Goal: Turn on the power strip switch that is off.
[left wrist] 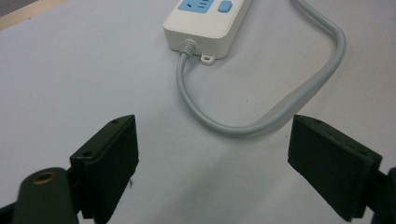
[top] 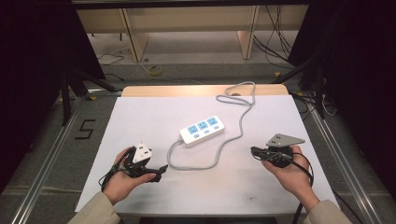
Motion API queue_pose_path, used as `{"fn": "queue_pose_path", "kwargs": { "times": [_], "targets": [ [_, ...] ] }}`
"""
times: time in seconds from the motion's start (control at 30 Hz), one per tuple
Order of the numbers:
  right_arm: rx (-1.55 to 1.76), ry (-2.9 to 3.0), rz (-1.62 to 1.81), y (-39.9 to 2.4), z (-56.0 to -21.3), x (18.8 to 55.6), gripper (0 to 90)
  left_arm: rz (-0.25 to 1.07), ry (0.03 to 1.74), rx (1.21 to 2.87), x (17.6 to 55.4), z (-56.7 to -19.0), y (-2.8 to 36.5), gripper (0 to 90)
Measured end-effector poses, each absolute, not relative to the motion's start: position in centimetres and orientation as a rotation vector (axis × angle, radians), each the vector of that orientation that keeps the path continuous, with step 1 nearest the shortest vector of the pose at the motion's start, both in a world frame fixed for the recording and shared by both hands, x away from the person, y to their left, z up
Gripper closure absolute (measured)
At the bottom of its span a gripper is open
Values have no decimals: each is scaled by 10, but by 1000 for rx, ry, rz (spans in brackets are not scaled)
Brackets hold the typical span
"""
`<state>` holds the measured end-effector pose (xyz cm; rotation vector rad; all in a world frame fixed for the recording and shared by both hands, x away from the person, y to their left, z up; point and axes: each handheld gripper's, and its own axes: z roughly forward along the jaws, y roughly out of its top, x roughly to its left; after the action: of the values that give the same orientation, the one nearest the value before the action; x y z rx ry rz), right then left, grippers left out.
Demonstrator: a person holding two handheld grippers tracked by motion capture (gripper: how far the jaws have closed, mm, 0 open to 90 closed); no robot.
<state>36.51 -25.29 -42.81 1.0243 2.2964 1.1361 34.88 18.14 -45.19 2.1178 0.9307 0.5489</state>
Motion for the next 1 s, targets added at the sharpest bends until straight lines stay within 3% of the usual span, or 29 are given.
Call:
{"fn": "queue_pose_path", "kwargs": {
  "times": [1.0],
  "targets": [
    [1030,2329,1119,-237,-425,382,900,549,930,2119,348,-452,181,159]
  ]
}}
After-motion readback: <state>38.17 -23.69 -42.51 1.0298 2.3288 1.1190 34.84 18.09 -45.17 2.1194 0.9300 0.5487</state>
